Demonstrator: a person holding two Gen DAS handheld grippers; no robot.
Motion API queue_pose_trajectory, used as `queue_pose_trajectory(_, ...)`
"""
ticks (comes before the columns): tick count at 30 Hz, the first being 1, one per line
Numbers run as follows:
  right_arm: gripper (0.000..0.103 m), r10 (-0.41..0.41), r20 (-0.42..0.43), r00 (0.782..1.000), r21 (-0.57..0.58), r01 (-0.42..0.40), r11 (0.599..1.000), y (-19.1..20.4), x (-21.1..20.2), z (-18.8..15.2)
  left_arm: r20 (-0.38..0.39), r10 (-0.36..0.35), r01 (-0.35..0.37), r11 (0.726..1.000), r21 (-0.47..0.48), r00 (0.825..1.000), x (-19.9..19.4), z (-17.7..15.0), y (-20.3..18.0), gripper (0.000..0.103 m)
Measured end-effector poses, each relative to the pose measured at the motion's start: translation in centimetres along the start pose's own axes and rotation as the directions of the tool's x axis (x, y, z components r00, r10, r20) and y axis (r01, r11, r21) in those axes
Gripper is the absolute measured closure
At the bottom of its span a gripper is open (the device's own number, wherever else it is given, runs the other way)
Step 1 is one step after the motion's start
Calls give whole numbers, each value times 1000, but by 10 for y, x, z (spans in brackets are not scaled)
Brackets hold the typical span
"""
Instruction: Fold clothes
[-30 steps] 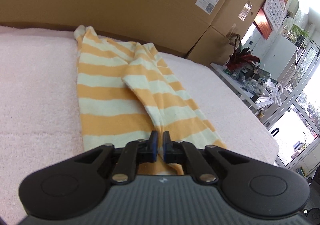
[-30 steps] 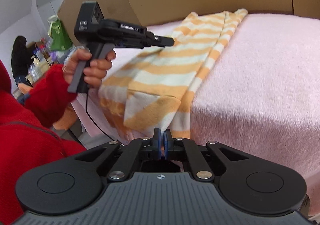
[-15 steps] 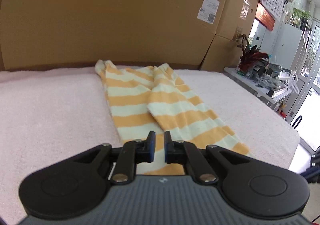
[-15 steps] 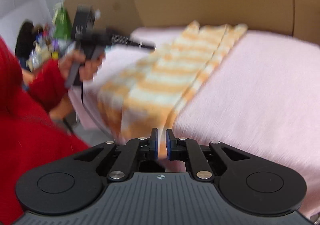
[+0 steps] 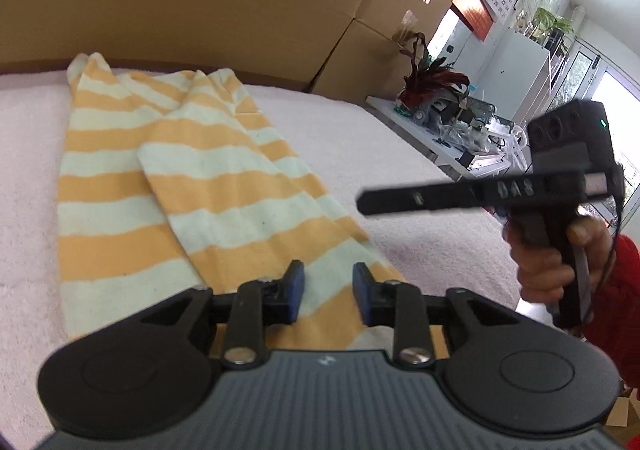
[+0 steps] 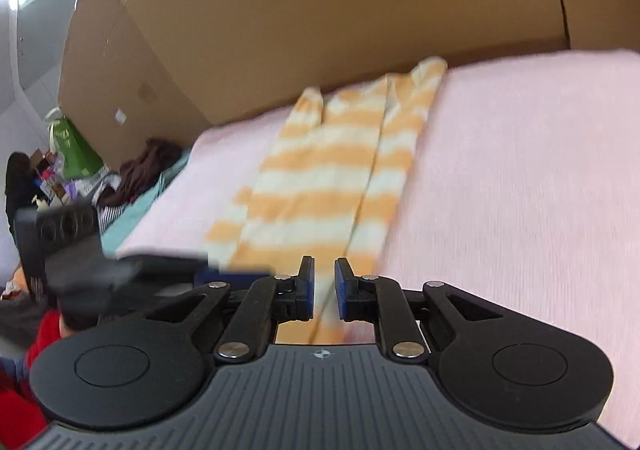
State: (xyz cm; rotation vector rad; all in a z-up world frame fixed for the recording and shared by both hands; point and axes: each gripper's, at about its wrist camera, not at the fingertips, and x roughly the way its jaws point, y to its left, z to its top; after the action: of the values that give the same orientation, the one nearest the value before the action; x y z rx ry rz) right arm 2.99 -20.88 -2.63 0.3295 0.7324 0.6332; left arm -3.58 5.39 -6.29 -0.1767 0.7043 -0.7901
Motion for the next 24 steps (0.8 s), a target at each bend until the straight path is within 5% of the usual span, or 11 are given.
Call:
queue_pose_trajectory(8, 82, -43, 39, 998, 35, 42, 999, -19, 96, 89, 9, 19, -19, 999, 39, 1000, -1, -2, -6, 75)
queue_pose_trajectory(13, 81, -106, 69, 992, 133, 96, 986, -39, 133, 115, 13, 33, -34, 997, 66, 999, -2, -4, -11, 72)
queue_pose_trajectory(15, 83, -103, 50, 993, 135, 95, 986, -43, 139, 118, 12, 29, -30, 997, 70, 1000, -3, -4, -12, 70)
queue_pose_trajectory(18, 99, -51, 34, 998, 136, 46, 990, -44, 135, 116, 10, 15, -16, 998, 68, 1000, -4, -4, -11, 67)
queue_pose_trajectory(24, 100, -72, 127, 989, 112, 58, 992, -44, 106, 116, 9, -5, 4, 996, 86, 1000, -5, -4, -13, 67)
